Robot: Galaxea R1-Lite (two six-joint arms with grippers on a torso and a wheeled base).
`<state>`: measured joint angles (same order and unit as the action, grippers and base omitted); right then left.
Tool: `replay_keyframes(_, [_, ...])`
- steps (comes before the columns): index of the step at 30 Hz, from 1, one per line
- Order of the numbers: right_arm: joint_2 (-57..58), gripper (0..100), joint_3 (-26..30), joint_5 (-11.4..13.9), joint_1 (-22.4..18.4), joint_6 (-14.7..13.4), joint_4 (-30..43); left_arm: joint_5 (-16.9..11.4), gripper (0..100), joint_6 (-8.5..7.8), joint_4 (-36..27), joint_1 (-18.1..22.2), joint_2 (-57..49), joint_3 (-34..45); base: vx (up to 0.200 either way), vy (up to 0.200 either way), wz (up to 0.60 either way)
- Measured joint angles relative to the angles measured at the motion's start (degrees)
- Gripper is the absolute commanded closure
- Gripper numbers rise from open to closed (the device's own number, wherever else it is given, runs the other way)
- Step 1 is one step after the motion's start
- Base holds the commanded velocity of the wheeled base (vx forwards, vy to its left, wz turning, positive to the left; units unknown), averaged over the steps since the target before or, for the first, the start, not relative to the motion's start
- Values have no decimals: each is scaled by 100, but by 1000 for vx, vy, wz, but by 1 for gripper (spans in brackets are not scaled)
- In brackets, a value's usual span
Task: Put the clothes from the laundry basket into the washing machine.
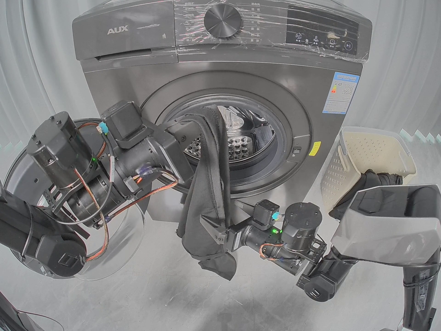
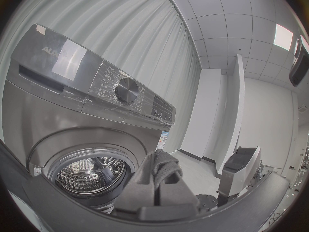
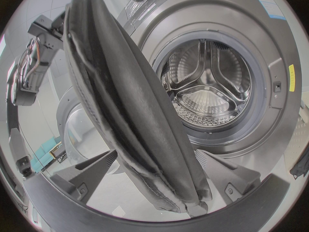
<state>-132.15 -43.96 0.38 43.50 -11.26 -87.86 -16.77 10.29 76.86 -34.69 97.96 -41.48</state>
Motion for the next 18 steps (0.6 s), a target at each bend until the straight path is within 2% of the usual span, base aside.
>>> replay_keyframes(14, [-956,0,-1130,84,-44,35,-52,0,100,-2,-41,-20,-50,-2,0,0,0])
replay_keyframes(15, [-995,100,-1169,84,-48,38,-57,0,100,-2,-41,-20,-52,-2,0,0,0])
replay_keyframes(18, [-1083,100,-1235,74,-50,38,-71,0,100,-2,-45,-20,-76,0,0,0,0])
